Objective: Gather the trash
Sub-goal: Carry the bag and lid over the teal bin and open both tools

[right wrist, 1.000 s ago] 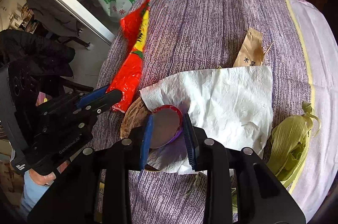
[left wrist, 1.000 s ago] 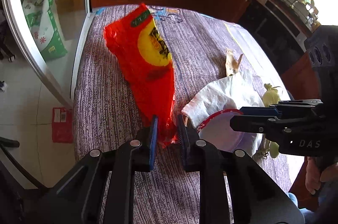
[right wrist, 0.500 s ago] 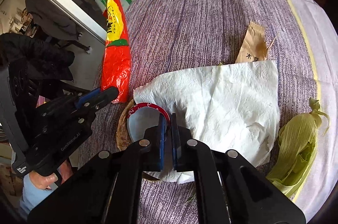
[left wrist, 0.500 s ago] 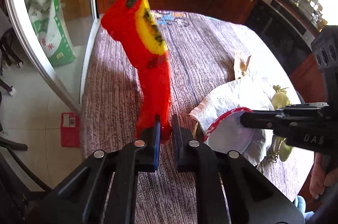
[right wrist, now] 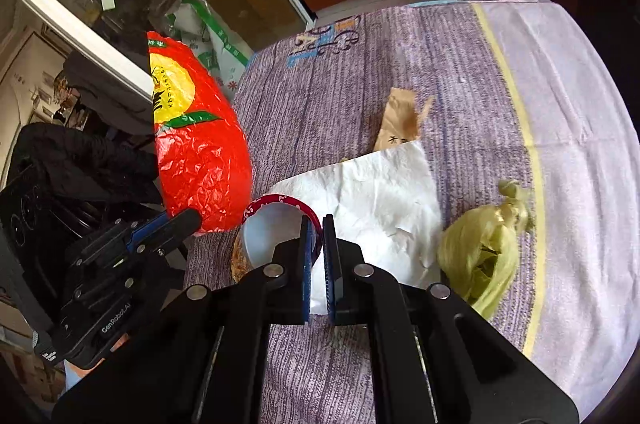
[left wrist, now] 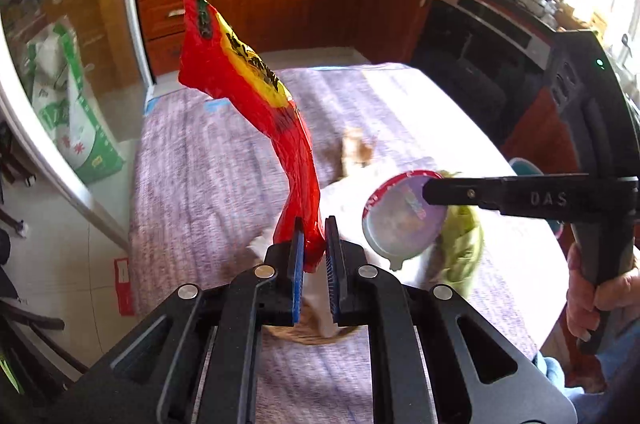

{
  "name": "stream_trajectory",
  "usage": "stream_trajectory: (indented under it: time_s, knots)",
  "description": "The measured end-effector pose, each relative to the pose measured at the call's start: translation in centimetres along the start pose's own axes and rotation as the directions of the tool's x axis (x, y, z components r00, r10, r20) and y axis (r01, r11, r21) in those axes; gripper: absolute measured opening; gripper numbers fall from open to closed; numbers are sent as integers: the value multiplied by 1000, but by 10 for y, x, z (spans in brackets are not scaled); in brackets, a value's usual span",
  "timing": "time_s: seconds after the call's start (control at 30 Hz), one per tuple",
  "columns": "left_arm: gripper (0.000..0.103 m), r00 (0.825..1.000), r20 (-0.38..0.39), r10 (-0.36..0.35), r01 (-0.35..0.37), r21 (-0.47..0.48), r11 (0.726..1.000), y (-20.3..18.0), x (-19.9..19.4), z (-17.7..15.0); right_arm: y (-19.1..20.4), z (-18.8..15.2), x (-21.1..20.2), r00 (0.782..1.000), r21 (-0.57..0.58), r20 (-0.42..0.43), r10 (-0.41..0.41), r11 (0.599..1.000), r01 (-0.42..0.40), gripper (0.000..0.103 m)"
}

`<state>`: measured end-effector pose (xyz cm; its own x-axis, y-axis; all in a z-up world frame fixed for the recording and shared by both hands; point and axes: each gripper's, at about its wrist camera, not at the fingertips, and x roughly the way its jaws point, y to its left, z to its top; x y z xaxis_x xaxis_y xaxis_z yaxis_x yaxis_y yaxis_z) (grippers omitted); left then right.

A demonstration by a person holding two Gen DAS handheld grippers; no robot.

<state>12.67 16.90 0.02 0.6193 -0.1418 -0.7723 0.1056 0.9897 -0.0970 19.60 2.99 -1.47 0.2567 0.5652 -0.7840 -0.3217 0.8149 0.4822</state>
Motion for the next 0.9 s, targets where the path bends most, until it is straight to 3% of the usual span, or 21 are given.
stream_trajectory:
  time_s: [0.4,0.63,0.9]
  knots:
    - [10,993,-32,-111,115,180,977,-134,14,27,-106,-25,-103,983,171,185,-17,985,-15,5]
    - [10,979,-95,-180,199,275,941,-220,39,34,-184,-53,-168,953,295,295,-60,955,-32,5]
    - [10,952,-204,-227,287,354,890,-303,75,35,-266,-91,-218,921,418,356,-159,908,-5,6]
